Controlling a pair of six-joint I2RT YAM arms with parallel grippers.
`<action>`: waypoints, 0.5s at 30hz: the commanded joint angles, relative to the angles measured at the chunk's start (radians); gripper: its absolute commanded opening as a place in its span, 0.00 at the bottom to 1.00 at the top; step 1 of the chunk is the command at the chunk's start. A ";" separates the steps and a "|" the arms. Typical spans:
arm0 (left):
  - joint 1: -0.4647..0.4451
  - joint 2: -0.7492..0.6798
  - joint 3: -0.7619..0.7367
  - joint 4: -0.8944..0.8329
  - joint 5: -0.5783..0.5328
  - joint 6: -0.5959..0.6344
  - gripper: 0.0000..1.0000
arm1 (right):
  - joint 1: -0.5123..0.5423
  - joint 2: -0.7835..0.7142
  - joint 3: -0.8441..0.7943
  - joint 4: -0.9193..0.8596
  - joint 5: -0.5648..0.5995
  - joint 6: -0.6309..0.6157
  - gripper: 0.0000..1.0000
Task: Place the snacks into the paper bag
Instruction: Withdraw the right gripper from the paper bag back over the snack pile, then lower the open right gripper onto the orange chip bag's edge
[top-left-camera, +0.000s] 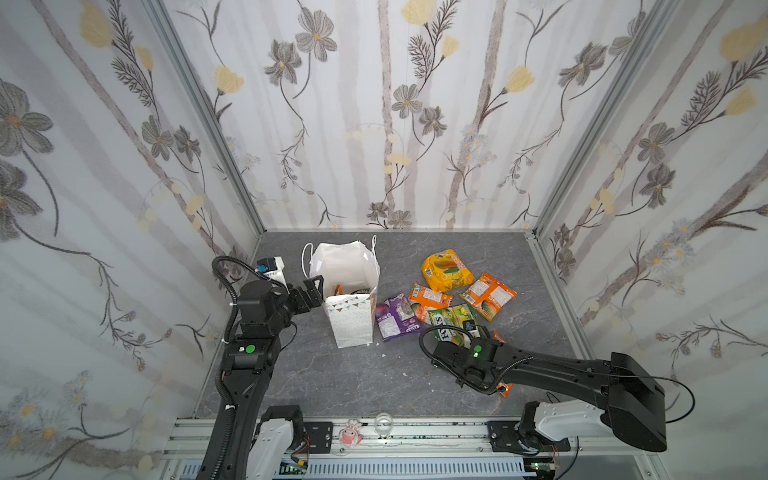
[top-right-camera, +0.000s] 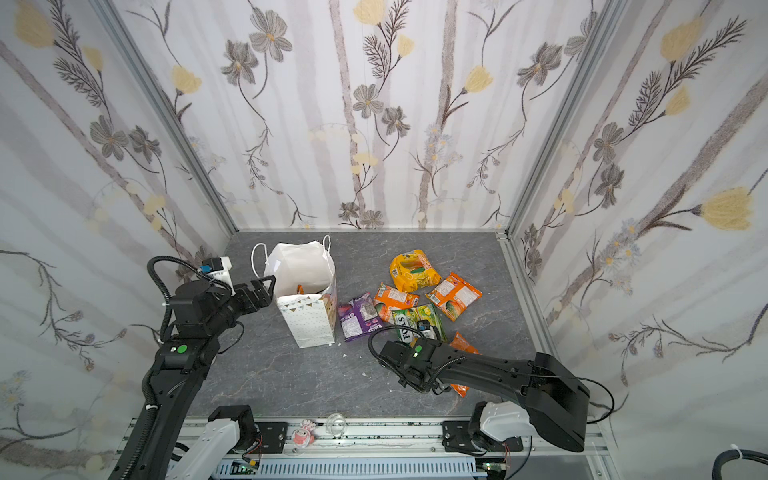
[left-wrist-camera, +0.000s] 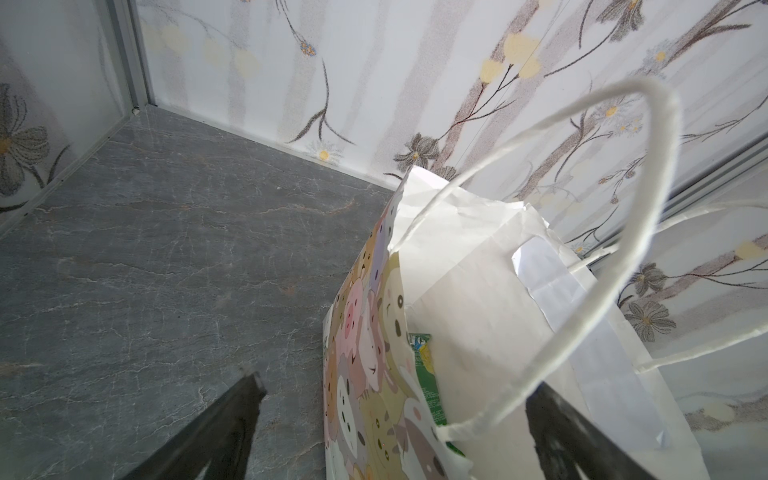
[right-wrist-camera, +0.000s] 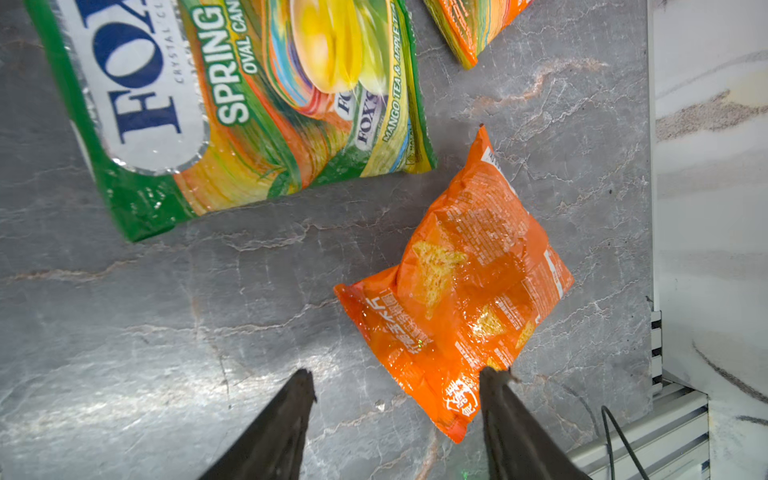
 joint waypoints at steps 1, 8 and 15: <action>0.001 0.003 0.000 0.024 0.004 0.008 1.00 | -0.013 -0.004 -0.056 0.066 0.002 0.024 0.64; 0.002 0.010 0.000 0.022 0.004 0.007 1.00 | -0.027 0.021 -0.109 0.112 0.022 0.037 0.67; 0.002 0.018 0.000 0.026 0.013 0.005 1.00 | -0.039 0.043 -0.129 0.148 0.038 0.037 0.70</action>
